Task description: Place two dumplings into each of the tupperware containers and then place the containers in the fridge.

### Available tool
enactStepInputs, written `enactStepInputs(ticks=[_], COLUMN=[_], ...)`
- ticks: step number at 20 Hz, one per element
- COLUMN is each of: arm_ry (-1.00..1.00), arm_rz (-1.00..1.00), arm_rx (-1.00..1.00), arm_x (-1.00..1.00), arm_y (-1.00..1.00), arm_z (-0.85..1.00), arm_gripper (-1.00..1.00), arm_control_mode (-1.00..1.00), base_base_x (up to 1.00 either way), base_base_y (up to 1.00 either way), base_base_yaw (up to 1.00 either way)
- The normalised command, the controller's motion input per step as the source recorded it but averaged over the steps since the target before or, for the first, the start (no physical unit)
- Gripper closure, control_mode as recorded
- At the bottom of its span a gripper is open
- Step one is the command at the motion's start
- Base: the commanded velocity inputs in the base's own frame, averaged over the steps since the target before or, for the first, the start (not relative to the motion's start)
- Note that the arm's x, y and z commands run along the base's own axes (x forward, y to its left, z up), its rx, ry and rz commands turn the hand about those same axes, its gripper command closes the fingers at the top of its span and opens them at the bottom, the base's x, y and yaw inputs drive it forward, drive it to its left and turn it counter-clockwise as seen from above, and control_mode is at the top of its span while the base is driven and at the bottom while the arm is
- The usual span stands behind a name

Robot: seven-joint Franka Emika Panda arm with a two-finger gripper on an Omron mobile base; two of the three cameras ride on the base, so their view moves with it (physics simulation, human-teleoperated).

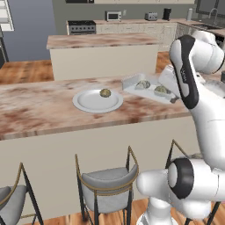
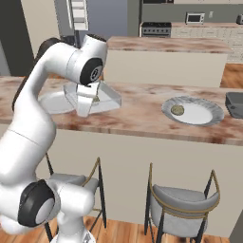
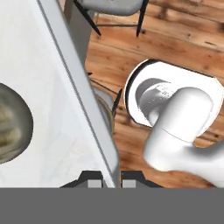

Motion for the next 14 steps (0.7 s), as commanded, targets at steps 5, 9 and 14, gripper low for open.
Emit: enactStepInputs(ticks=[5, 9, 14], arm_ry=[0.00, 0.00, 0.02], arm_rz=[-0.27, -0.19, -0.09], arm_rx=[-0.03, -0.03, -0.01], arm_x=[-0.85, -0.81, -0.41], arm_y=[0.44, 0.52, 0.18], arm_z=[0.43, 0.12, 0.01], arm_gripper=[1.00, 1.00, 1.00], arm_control_mode=[-1.00, -1.00, -1.00], base_base_x=[0.00, 0.00, 0.00], base_base_y=[0.00, 0.00, 0.00], base_base_yaw=[0.00, 0.00, 0.00])
